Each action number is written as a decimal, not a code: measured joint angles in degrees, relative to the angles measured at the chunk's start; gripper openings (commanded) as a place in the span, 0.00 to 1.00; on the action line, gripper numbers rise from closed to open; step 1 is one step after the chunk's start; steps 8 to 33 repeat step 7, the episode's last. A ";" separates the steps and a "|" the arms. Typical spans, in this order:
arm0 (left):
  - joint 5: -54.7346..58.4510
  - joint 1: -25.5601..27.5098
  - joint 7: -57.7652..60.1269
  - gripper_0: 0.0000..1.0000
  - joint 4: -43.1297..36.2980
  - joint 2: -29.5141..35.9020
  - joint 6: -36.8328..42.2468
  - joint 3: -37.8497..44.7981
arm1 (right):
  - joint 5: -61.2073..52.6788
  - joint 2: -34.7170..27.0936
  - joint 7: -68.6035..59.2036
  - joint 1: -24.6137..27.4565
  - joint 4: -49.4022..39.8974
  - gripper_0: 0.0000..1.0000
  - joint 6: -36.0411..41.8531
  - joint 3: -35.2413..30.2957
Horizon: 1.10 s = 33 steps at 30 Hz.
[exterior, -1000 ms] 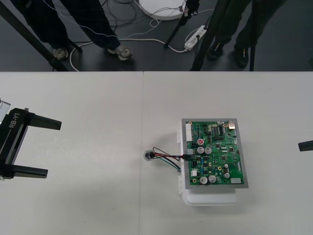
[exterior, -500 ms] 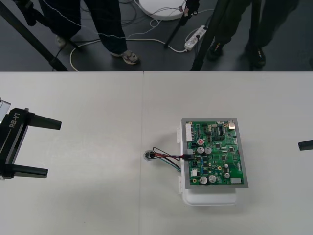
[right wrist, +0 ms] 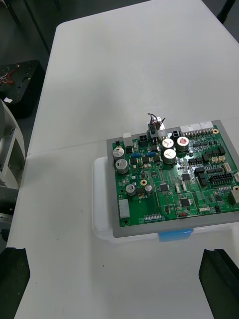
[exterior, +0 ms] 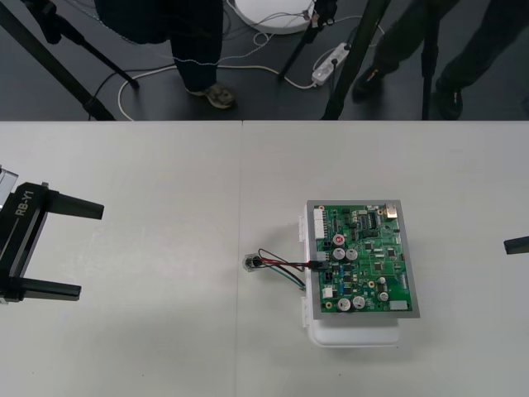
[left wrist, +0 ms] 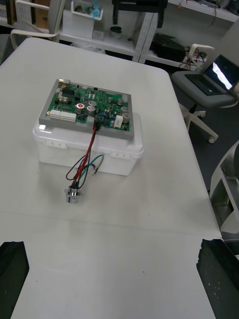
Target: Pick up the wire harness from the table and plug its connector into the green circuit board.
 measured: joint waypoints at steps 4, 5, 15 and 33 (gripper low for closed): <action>0.00 0.00 0.00 1.00 0.00 0.00 0.00 0.00 | 0.00 0.00 0.00 0.00 0.00 1.00 0.00 0.00; 0.00 0.00 0.00 1.00 0.00 0.00 0.00 0.00 | 0.00 0.00 0.00 0.00 0.00 1.00 0.00 0.00; 0.00 0.00 0.00 1.00 0.00 0.00 0.00 0.00 | 0.00 0.00 0.00 0.00 0.00 1.00 0.00 0.00; 0.00 0.00 0.00 1.00 0.00 0.00 0.00 0.00 | 0.00 0.00 0.00 0.00 0.00 1.00 0.00 0.00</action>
